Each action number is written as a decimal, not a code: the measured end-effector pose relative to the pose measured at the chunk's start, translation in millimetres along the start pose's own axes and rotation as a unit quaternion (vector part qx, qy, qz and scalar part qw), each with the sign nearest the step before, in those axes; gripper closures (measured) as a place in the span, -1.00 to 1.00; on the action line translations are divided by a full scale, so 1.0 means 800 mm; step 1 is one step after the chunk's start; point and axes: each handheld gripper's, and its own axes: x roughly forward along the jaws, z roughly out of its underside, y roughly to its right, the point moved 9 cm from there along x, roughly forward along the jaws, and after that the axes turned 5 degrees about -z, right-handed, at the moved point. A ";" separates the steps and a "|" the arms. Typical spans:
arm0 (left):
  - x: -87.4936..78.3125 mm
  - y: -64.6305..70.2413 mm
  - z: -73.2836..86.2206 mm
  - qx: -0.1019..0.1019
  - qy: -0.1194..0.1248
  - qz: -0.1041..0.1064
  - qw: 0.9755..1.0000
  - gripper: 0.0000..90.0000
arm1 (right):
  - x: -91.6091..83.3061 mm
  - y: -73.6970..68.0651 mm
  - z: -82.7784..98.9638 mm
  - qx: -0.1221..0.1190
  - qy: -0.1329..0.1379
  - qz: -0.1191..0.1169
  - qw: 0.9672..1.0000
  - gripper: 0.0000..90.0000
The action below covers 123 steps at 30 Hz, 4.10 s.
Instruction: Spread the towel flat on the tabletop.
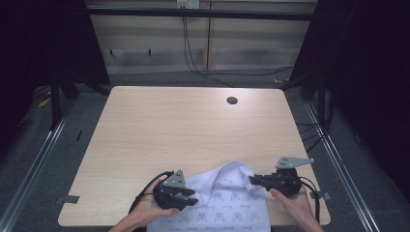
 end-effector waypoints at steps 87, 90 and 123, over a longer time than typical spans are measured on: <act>-0.067 -0.109 0.059 -0.128 0.003 -0.104 0.986 0.69 | 0.040 0.100 -0.026 -0.016 -0.075 0.046 0.996 0.54; -0.071 -0.109 0.064 -0.137 -0.003 -0.108 0.985 0.95 | 0.051 0.109 -0.015 -0.017 -0.099 0.063 0.993 0.50; -0.080 -0.100 0.045 -0.128 0.029 -0.068 0.989 0.61 | 0.002 0.082 0.007 -0.003 -0.056 0.070 0.996 0.67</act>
